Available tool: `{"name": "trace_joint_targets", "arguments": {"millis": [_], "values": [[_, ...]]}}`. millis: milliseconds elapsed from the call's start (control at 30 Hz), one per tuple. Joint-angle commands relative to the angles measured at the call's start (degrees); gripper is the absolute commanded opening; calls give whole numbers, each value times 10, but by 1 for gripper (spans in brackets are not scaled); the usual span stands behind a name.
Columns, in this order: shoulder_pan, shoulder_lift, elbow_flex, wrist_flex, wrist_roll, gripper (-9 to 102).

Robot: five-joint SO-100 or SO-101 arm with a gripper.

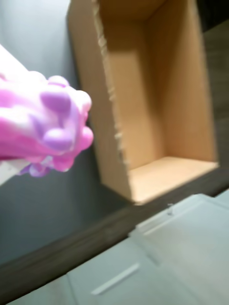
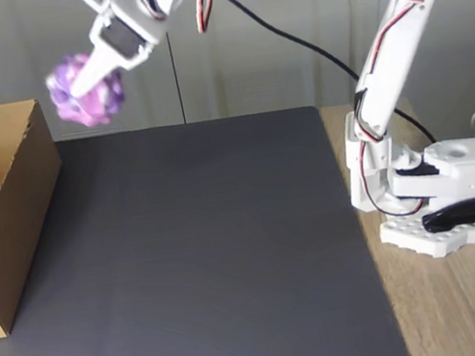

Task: Grasp a ball and put it in the box.

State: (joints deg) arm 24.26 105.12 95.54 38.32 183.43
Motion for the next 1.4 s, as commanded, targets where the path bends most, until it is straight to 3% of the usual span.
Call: {"name": "trace_joint_targets", "arguments": {"millis": [0, 400, 800, 1033, 1367], "values": [[-18, 1, -80, 5, -7, 15], [-84, -227, -383, -11, -16, 16], [-83, -518, -749, -16, -43, 18], [-70, -549, -764, -18, -46, 23], [-62, -561, -764, -9, -59, 45]]}}
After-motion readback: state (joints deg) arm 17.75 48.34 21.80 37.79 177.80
